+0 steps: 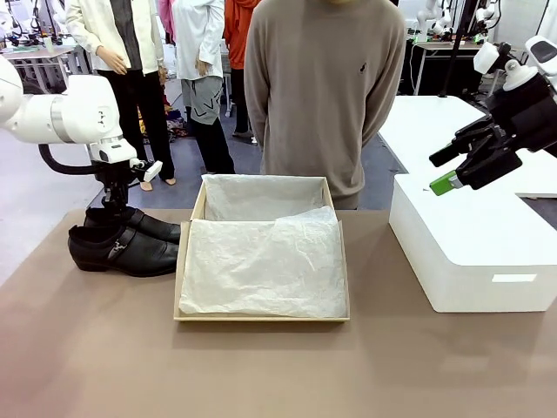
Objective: Pack the shoes into the box.
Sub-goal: Place one shoe of the Shoes into the Shoes Box.
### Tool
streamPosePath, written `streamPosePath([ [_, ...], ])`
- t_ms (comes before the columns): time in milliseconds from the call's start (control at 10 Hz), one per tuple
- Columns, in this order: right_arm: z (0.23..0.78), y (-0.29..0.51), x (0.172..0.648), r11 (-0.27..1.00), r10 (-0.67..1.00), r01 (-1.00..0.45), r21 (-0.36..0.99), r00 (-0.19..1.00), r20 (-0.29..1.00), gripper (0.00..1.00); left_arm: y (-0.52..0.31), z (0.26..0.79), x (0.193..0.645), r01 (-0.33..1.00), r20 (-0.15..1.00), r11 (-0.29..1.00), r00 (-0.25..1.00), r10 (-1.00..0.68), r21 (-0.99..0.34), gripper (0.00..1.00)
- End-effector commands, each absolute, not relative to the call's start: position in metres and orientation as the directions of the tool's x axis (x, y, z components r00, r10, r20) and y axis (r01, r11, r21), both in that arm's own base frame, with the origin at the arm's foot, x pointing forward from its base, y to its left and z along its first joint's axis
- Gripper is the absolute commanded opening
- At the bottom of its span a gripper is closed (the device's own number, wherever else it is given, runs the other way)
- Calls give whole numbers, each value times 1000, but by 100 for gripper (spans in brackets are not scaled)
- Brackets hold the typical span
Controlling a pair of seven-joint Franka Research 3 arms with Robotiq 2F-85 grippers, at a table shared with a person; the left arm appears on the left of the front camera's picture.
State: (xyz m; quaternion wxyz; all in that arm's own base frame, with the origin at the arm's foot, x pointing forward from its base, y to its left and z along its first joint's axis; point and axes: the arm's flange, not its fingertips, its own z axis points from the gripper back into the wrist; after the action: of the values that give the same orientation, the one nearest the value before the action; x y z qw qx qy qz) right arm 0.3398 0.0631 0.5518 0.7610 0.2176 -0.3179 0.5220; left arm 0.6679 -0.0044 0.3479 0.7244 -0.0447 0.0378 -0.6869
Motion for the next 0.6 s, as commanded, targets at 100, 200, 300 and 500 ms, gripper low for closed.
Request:
streamPosePath([
  [100,552,63,343,337,647,-942,-12,222,729,100,2,366,664,995,4,86,86,-996,-44,0],
  [200,552,63,343,337,647,-942,-12,222,729,100,7,380,666,993,-2,113,113,-994,-33,0],
  [300,552,63,343,337,647,-942,-12,222,729,100,11,396,670,991,7,133,133,-991,-23,0],
  [500,552,63,343,337,647,-942,-12,222,729,100,21,426,677,991,-1,132,132,-991,-4,0],
])
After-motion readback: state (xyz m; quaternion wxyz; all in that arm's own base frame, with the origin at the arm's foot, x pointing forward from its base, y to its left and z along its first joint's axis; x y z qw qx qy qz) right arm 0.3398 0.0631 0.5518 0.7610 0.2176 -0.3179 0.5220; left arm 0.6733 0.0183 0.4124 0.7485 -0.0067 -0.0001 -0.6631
